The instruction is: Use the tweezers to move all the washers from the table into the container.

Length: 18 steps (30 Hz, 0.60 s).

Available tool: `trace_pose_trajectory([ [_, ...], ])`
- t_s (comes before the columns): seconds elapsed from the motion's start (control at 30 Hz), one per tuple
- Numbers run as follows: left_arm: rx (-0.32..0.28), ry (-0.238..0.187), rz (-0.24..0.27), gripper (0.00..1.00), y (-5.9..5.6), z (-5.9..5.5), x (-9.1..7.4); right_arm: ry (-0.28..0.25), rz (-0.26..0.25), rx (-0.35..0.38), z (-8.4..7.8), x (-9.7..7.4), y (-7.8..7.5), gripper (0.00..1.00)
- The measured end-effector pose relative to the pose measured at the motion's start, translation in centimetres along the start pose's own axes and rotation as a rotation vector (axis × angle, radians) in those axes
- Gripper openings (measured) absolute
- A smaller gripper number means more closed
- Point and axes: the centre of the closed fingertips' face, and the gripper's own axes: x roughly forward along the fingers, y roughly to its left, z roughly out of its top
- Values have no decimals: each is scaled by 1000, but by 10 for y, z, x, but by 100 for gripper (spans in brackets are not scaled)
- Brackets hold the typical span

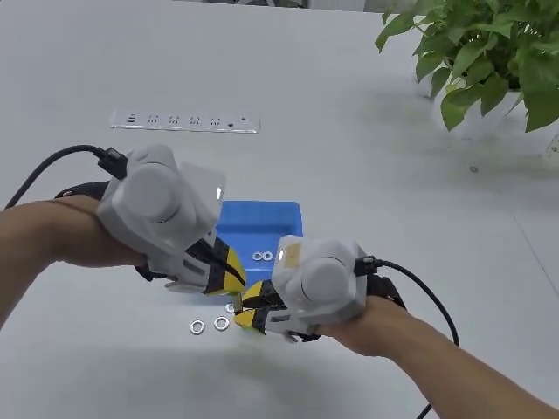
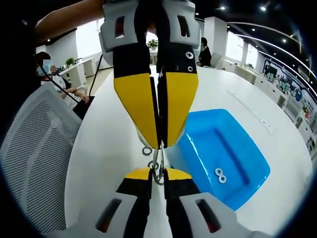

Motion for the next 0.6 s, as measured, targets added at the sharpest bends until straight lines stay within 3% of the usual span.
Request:
trace_pose_trajectory([
  [0.6,19,19,-5,5,-2,-1,0,3,2,15,0,0,1,10],
])
